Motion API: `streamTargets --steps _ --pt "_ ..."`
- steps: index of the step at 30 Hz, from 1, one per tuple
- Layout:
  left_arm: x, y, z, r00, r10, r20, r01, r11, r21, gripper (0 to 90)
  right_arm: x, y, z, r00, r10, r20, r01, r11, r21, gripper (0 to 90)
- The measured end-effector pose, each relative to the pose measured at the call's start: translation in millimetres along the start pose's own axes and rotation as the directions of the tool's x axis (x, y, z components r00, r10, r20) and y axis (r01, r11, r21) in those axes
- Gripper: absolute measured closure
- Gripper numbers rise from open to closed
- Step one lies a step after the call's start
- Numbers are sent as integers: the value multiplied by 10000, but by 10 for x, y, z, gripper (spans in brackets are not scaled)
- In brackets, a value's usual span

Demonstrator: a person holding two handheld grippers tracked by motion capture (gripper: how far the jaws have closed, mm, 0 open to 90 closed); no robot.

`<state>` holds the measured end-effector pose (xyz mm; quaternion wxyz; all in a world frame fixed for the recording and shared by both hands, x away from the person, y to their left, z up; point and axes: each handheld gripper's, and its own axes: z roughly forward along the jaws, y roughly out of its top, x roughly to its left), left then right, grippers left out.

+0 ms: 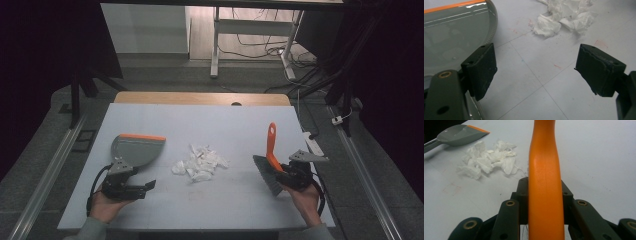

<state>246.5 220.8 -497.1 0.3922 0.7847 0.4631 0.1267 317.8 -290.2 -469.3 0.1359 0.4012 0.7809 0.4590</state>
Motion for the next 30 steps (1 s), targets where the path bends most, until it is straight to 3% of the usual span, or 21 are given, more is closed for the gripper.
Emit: streamTargets --steps 30 --pt "7 50 6 10000 74 -5 -74 9998 204 183 15 -3 -29 9999 -158 59 158 9998 -89 705"
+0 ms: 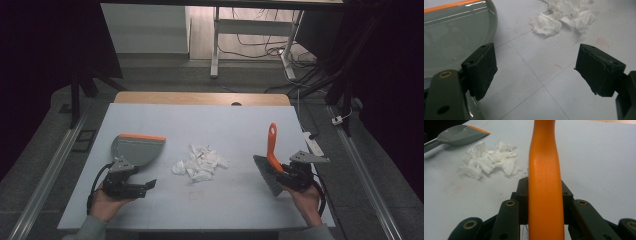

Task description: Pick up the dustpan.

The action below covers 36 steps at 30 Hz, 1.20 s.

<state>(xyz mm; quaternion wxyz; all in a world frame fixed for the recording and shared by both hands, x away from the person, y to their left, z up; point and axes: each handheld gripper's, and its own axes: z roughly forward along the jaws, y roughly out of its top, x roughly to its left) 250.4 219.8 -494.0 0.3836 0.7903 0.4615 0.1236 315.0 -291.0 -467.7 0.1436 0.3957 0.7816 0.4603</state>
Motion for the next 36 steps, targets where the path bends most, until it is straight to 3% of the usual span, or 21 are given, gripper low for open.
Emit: streamTargets --steps 13,20,27,36 --pt "-62 188 -150 9993 282 -240 -279 9995 117 181 -6 0 -28 10000 -3 -2 3 10000 -83 705" --pt "-29 279 -180 9991 177 -395 -163 9992 354 180 -10 9 -49 10000 56 47 -55 9999 -139 705" --pt "87 396 -209 9965 -161 -817 215 9977 650 182 -17 4 -39 10000 59 80 -58 9999 -93 705" --pt "281 432 -213 9831 -872 -1610 1064 9877 1149 176 -21 -3 -41 9999 110 91 -109 9999 -86 705"
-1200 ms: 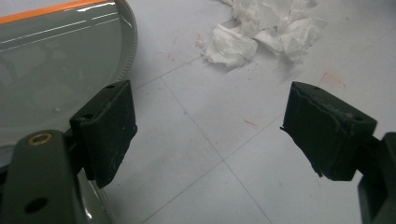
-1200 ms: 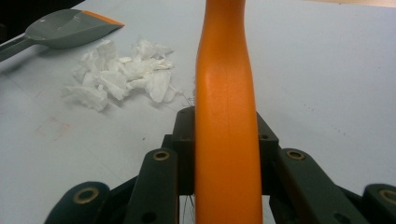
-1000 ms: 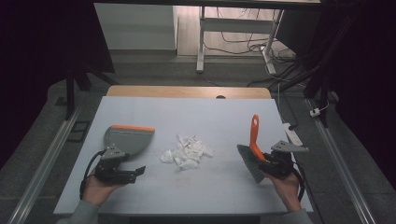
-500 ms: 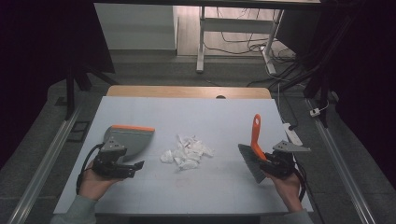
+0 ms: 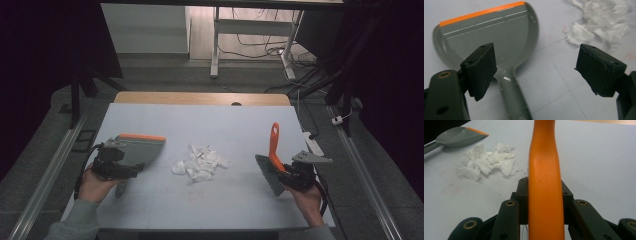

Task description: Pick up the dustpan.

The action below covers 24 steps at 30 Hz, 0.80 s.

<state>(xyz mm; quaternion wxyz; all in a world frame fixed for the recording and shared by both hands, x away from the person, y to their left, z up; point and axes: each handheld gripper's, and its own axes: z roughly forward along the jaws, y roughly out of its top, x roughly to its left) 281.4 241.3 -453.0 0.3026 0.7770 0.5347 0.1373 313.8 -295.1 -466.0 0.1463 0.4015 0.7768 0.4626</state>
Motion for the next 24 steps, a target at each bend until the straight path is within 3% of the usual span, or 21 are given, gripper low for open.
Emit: streamTargets --steps 7,13,19,24 --pt "143 -70 6 9971 -587 -491 612 9968 522 163 -6 -8 5 10000 -16 94 15 10000 62 705" --pt "178 -145 63 9947 -839 -603 886 9929 799 148 5 -10 17 9999 -36 114 34 9999 103 705" --pt "243 -221 237 9872 -1376 -810 1478 9794 1377 116 10 -16 27 9999 -79 120 78 9999 144 705" --pt "272 -246 306 9833 -1592 -882 1709 9744 1462 109 7 -20 28 9998 -84 155 81 9998 158 705"
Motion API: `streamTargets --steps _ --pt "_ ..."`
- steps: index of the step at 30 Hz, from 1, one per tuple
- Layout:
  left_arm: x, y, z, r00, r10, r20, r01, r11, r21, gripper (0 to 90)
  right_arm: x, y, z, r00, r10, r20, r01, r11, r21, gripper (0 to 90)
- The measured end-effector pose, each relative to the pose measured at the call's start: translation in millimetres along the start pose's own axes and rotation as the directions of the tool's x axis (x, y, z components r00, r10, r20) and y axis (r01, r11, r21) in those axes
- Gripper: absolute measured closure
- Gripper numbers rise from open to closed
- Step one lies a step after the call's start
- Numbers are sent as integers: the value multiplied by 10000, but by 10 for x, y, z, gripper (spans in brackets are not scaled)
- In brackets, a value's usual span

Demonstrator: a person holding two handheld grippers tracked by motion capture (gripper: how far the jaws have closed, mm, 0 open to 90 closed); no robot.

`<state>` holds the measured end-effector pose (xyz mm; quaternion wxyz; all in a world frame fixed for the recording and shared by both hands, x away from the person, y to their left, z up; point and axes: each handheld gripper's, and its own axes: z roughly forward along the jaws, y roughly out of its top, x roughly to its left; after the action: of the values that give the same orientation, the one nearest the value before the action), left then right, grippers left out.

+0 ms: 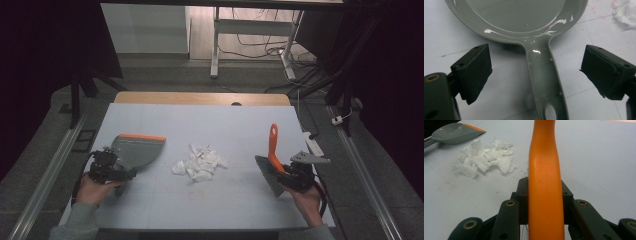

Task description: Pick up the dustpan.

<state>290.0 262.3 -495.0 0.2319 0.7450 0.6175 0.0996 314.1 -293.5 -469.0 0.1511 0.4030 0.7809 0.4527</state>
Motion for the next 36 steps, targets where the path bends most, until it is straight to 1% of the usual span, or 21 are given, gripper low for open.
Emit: streamTargets --steps 7,11,13,15,17,20,22,25,28,29,30,33,36 --pt "-3 -5 116 9999 -44 104 41 9996 291 109 0 -7 11 10000 -13 43 13 10000 57 705" --pt "5 -9 167 10000 -14 -3 14 9991 423 128 1 -8 14 10000 -18 -9 19 10000 57 705" --pt "19 -18 186 10000 -77 19 77 9991 412 153 4 -7 14 10000 -36 -3 36 10000 58 705" --pt "29 -24 207 9999 -168 5 168 9991 391 160 5 -8 15 10000 -47 -4 47 10000 74 705" --pt "44 -31 223 9994 -348 12 348 9990 266 168 6 -9 16 10000 -53 13 53 10000 77 705" --pt "49 -42 250 9989 -467 72 465 9987 223 182 5 -9 15 10000 -52 32 51 10000 73 704" --pt "50 -46 279 9986 -523 15 522 9984 222 223 3 -9 14 10000 -44 68 43 10000 68 704" --pt "49 -47 292 9983 -585 38 584 9981 213 278 1 -9 14 10000 -42 66 41 10000 68 704" --pt "55 -49 300 9979 -615 207 610 9979 216 357 0 -9 14 9999 -31 134 30 10000 91 704" --pt "57 -49 300 9978 -626 226 621 9979 208 357 0 -9 14 9999 -31 134 30 10000 91 704" --pt "60 -50 298 9977 -627 243 623 9979 180 391 -2 -9 13 9999 -15 144 14 10000 83 704" --pt "63 -50 291 9974 -626 348 623 9980 115 429 -2 -7 10 9999 -16 170 14 10000 91 704" --pt "61 -50 290 9967 -723 381 723 9974 16 455 -1 -8 14 9998 -3 181 1 9999 101 704"
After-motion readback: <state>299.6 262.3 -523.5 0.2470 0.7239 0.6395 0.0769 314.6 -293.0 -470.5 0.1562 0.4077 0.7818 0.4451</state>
